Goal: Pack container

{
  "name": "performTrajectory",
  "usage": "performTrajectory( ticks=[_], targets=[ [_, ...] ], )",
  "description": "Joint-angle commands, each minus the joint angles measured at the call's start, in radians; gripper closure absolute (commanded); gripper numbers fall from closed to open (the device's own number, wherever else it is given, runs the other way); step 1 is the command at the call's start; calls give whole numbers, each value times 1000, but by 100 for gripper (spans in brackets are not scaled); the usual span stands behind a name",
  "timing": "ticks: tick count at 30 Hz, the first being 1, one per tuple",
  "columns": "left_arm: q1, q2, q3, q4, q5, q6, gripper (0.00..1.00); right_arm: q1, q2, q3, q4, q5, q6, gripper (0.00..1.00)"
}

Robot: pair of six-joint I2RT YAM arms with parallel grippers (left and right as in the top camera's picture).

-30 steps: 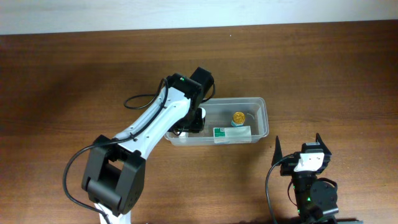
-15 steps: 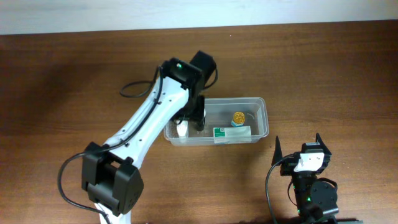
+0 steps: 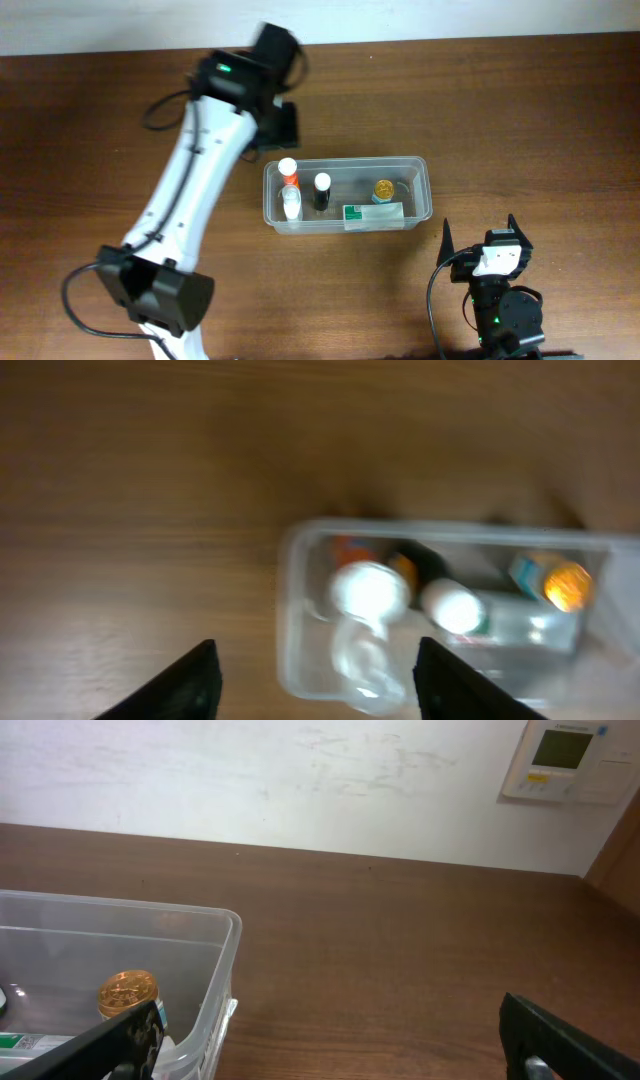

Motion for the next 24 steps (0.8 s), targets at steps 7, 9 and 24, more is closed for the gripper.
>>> performTrajectory(
  ticks=[7, 9, 24],
  targets=[
    [230, -11, 20, -42, -22, 9, 0, -6, -10, -8, -1, 9, 4, 2],
    [254, -11, 20, -42, -22, 9, 0, -6, -10, -8, -1, 9, 4, 2],
    [284, -11, 20, -42, -21, 9, 0, -6, -10, -8, -1, 9, 4, 2]
  ],
)
